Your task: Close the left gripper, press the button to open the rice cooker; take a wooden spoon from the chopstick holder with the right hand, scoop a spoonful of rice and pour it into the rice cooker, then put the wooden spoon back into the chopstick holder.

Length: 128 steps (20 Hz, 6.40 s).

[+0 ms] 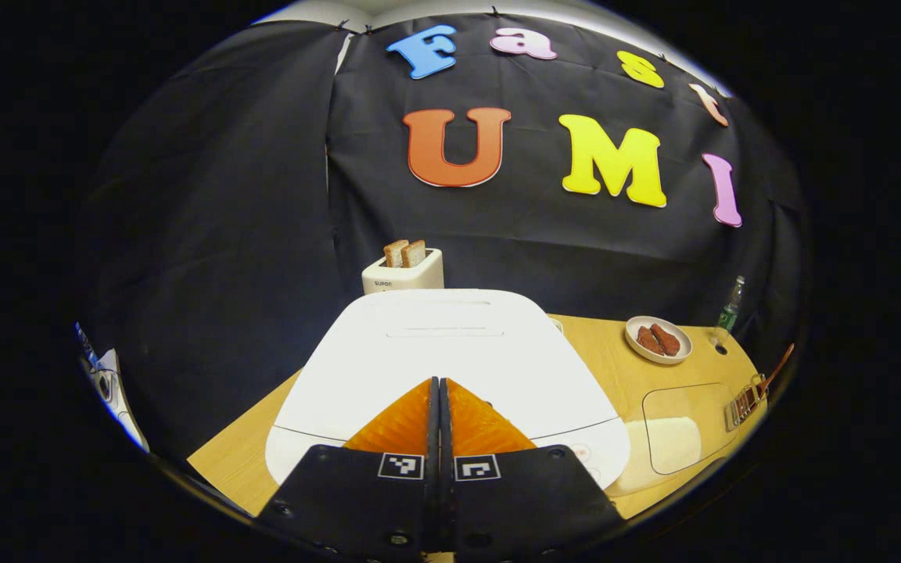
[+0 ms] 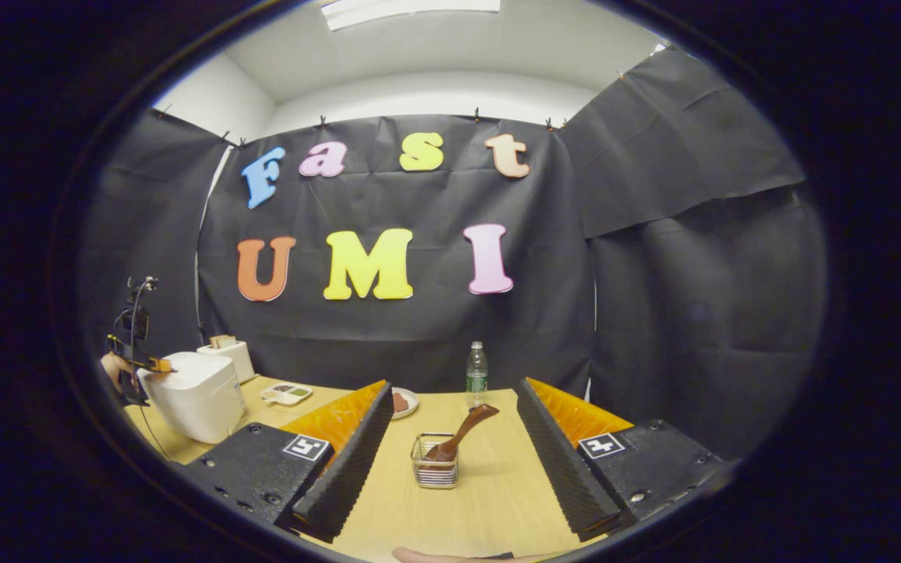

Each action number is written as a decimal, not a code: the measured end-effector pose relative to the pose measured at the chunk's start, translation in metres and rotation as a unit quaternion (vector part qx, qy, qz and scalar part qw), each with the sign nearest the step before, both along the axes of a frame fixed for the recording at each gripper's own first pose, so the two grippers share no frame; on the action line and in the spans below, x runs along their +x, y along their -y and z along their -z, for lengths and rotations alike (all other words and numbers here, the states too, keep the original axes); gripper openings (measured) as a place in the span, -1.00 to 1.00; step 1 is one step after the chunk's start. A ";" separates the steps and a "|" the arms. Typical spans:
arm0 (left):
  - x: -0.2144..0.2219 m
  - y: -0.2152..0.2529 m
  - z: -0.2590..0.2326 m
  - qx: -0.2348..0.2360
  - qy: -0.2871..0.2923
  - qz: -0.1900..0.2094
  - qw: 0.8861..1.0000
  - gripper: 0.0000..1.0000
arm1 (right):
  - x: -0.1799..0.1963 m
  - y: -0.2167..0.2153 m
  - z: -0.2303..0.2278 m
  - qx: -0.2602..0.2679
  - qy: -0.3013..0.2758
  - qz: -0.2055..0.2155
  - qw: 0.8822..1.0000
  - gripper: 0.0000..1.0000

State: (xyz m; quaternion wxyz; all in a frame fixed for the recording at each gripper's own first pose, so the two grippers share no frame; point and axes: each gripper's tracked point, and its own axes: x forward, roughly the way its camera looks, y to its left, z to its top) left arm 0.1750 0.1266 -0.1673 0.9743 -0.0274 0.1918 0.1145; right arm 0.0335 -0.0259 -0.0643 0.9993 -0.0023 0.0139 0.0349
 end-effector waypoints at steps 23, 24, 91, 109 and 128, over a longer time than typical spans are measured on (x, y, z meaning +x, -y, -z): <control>-0.123 0.047 -0.087 0.003 0.093 0.022 0.995 0.91 | 0.003 0.011 0.022 0.010 -0.026 0.020 0.999 1.00; -0.128 0.050 -0.092 0.007 0.108 0.017 0.994 0.94 | 0.006 0.009 0.025 0.011 -0.027 0.017 0.999 1.00; -0.251 0.100 -0.052 0.014 0.204 0.127 0.971 0.94 | 0.149 -0.254 0.121 0.003 -0.079 -0.092 0.993 -0.72; -0.252 0.106 -0.051 -0.001 0.207 0.143 0.968 0.87 | 0.138 -0.311 0.222 -0.005 -0.175 -0.129 0.976 -0.72; -0.152 0.092 -0.074 -0.024 0.164 0.114 0.980 0.87 | 0.155 -0.289 0.192 0.397 -0.288 -0.149 0.858 -0.73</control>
